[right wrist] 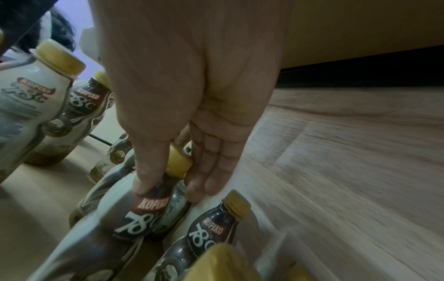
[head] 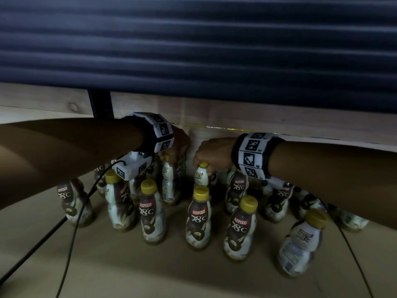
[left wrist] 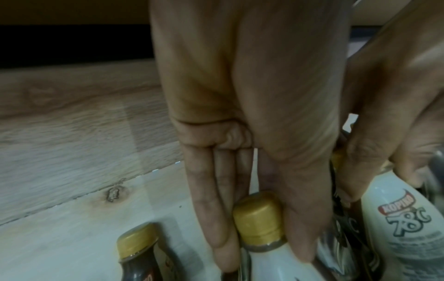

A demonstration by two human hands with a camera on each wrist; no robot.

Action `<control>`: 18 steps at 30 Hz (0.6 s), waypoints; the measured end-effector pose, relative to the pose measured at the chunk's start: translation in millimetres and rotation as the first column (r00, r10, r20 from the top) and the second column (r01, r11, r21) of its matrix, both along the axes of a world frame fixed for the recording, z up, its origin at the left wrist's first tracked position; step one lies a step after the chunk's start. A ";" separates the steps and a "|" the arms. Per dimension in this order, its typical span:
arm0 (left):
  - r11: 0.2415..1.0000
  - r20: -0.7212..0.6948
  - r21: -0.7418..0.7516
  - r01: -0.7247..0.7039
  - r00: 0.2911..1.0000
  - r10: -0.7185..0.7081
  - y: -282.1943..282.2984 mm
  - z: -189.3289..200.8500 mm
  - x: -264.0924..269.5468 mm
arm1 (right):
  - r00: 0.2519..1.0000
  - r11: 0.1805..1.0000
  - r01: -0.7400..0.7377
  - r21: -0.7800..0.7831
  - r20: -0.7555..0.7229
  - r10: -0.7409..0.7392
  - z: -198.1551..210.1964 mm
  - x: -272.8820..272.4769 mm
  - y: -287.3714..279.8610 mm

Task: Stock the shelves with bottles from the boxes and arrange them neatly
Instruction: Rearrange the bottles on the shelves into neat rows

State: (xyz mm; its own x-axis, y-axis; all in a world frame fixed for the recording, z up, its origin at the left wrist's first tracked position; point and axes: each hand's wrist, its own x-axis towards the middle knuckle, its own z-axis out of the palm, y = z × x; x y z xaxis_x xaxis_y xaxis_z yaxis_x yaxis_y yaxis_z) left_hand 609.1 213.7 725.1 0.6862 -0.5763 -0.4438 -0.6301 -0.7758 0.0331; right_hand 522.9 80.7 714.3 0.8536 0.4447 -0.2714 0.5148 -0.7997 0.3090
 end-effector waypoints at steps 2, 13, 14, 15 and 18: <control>1.000 -0.010 -0.010 0.025 1.000 -0.025 4.4 0.9 1.2 | 1.000 1.000 0.029 0.001 -0.003 -0.029 0.7 1.4 -1.5; 0.993 0.246 -0.008 -0.121 0.962 0.119 82.0 41.1 29.1 | 0.977 0.996 -0.047 0.076 0.211 0.030 36.0 18.1 42.9; 0.990 0.240 -0.024 -0.142 0.960 0.144 93.9 41.5 32.8 | 0.977 0.994 -0.062 0.088 0.208 0.043 35.4 22.3 52.8; 0.987 0.220 -0.018 -0.160 0.962 0.160 104.7 43.1 35.8 | 0.979 0.992 -0.077 0.102 0.196 0.056 33.7 26.6 62.7; 0.984 0.233 0.038 -0.175 0.959 0.161 136.0 38.4 47.9 | 0.986 0.986 -0.126 0.109 0.122 0.113 25.0 42.0 91.5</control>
